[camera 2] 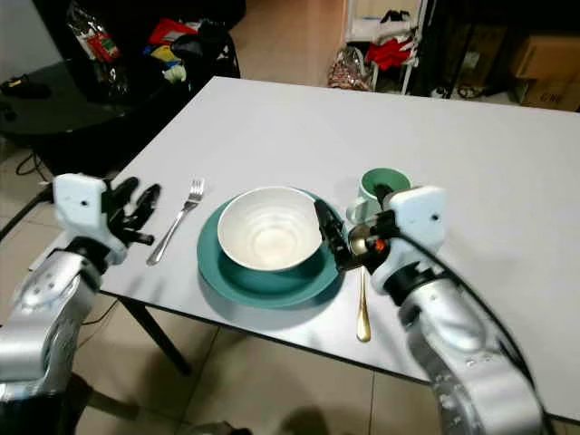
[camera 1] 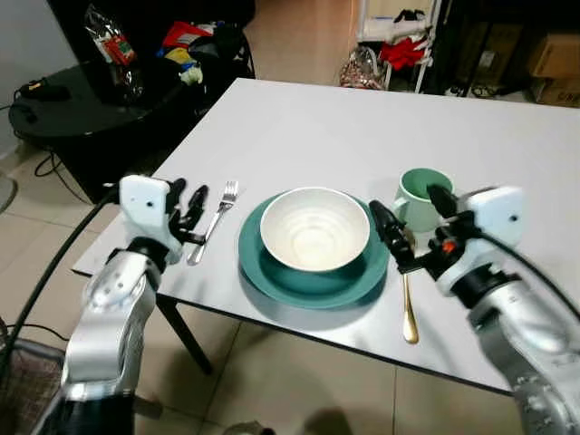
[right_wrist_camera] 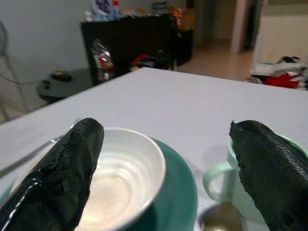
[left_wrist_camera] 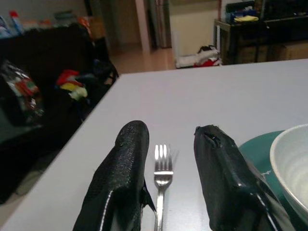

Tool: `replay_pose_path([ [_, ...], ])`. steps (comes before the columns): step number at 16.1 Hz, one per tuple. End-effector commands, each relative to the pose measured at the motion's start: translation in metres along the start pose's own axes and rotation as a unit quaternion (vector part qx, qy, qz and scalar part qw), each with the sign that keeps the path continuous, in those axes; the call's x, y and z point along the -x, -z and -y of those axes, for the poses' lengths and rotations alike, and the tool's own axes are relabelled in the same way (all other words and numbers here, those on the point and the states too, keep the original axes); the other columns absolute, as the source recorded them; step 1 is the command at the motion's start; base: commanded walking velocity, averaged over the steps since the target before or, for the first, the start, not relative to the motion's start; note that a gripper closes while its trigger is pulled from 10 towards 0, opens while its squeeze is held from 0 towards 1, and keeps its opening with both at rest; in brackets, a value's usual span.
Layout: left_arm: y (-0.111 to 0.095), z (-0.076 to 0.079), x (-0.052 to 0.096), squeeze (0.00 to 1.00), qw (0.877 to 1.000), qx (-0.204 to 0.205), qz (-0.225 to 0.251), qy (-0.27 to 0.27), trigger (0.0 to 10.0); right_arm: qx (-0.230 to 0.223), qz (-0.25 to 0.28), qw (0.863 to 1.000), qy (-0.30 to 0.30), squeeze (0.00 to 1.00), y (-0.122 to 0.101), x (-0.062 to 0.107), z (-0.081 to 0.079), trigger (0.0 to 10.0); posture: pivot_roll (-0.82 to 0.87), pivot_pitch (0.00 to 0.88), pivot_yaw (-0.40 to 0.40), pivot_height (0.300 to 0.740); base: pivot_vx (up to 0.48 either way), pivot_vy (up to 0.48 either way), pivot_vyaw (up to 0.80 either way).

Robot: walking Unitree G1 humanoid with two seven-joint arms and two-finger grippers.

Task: Setting the table

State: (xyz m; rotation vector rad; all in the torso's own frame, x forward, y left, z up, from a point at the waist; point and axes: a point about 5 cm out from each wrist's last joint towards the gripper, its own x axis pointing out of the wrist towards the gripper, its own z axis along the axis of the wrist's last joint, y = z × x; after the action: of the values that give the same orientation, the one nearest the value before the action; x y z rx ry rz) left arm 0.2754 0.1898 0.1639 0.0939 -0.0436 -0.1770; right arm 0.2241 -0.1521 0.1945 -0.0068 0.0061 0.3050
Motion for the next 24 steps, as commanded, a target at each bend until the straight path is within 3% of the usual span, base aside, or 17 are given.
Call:
replay_pose_path([
  [1, -0.004, 0.001, 0.005, 0.00, 1.000, -0.014, 0.002, -0.007, 10.0, 0.005, 0.006, 1.000, 0.015, 0.00, 0.000, 0.000, 0.001, 10.0, 0.00, 0.000, 0.056, 0.740, 0.000, -0.469, 0.00],
  [6, -0.006, -0.002, 0.026, 0.00, 0.998, -0.035, -0.021, -0.038, 10.0, 0.024, -0.008, 0.998, 0.053, 0.00, 0.015, -0.006, 0.003, 10.0, 0.06, 0.000, 0.008, 0.740, 0.000, -0.471, 0.00],
  [11, -0.010, 0.011, 0.022, 0.00, 0.999, -0.030, -0.018, -0.028, 10.0, 0.035, -0.020, 0.999, -0.012, 0.00, 0.020, -0.008, -0.010, 10.0, 0.07, 0.000, -0.004, 0.740, 0.000, -0.096, 0.61],
  [16, -0.001, 0.014, 0.031, 0.00, 0.998, -0.025, -0.040, -0.028, 10.0, 0.027, -0.016, 0.999, -0.020, 0.00, 0.017, -0.006, -0.015, 10.0, 0.07, 0.000, 0.003, 0.740, 0.000, 0.000, 0.80],
  [21, -0.002, 0.011, 0.035, 0.00, 0.998, -0.028, -0.048, -0.041, 10.0, 0.055, -0.008, 0.998, -0.016, 0.00, 0.014, -0.006, -0.019, 10.0, 0.10, 0.000, -0.007, 0.740, 0.000, 0.000, 0.80],
  [23, -0.011, -0.005, 0.042, 0.00, 0.989, -0.037, -0.019, -0.142, 10.0, 0.056, 0.024, 0.998, -0.002, 0.00, 0.001, -0.014, -0.016, 10.0, 0.16, 0.000, -0.036, 0.740, 0.000, 0.000, 0.80],
  [24, -0.013, -0.007, 0.045, 0.00, 0.986, -0.029, -0.012, -0.164, 10.0, 0.051, 0.030, 0.998, -0.001, 0.00, 0.000, -0.016, -0.016, 10.0, 0.16, 0.000, -0.038, 0.740, 0.000, 0.000, 0.80],
])
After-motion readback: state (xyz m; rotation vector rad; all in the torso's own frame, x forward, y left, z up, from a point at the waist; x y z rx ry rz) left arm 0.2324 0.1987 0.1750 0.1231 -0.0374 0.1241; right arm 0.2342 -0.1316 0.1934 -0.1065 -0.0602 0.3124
